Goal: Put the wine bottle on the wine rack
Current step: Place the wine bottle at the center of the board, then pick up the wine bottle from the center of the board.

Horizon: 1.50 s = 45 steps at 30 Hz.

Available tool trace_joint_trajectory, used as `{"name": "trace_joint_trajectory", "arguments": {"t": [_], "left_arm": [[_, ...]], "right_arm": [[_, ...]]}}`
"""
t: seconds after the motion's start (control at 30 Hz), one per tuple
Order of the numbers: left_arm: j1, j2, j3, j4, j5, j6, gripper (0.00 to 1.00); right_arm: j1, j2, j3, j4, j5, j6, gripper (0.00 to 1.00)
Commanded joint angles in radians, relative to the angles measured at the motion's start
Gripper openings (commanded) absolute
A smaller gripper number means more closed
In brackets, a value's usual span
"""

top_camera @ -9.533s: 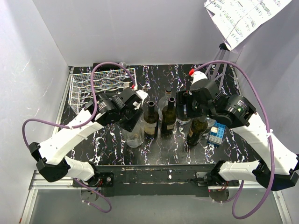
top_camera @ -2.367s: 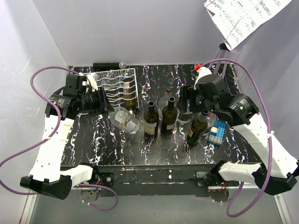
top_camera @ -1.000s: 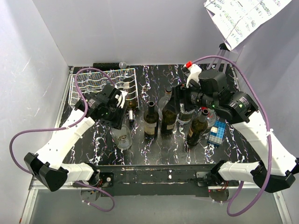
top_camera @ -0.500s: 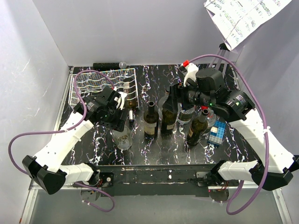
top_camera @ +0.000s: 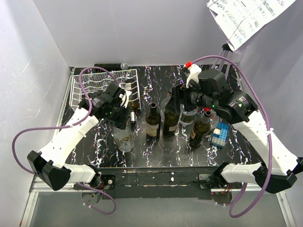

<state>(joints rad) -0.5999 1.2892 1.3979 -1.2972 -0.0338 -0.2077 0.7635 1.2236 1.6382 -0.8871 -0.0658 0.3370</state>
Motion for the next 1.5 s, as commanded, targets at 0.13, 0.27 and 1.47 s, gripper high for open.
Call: {"name": "trace_joint_trajectory", "arguments": {"t": [0.13,0.27,1.47], "left_arm": [[-0.026,0.005,0.030,-0.051,0.018,0.004,0.39],[-0.038,0.004,0.030,-0.057,0.020,-0.002,0.39],[-0.101,0.053,0.084,-0.257,-0.045,-0.133,0.48]], "right_arm": [[0.003,-0.038,-0.018,0.045,0.023,0.005,0.84],[0.003,-0.044,-0.029,0.048,0.027,0.008,0.84],[0.003,-0.079,-0.080,0.056,-0.025,-0.009,0.85]]}}
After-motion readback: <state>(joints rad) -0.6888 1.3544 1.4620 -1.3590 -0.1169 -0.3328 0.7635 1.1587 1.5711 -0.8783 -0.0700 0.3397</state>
